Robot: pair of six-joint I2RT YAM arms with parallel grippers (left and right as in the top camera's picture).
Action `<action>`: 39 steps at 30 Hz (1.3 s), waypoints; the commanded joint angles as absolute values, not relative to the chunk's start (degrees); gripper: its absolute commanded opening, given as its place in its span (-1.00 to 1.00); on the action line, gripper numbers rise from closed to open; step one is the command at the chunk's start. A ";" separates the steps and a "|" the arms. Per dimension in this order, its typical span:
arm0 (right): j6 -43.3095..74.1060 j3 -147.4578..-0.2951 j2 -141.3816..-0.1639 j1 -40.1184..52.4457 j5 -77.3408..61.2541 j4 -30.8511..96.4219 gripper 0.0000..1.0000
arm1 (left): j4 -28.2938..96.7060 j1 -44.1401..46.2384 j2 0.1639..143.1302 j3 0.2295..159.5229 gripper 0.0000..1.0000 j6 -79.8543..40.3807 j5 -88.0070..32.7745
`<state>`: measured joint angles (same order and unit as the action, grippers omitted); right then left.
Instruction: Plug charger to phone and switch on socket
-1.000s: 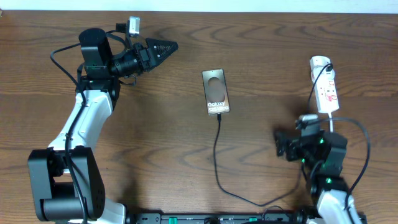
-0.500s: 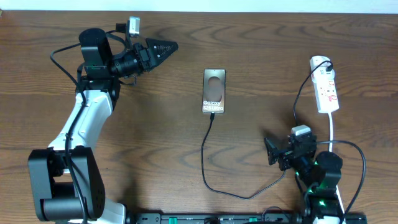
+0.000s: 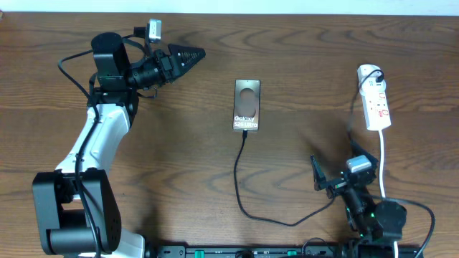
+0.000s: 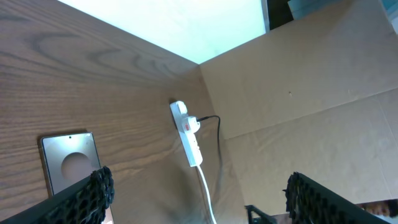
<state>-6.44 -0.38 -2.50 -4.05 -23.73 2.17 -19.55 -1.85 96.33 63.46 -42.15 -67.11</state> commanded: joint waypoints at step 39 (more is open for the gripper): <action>-5.85 -0.32 -2.52 -3.70 -24.14 2.57 0.99 | -19.70 -2.39 94.94 63.94 0.80 -37.50 -64.77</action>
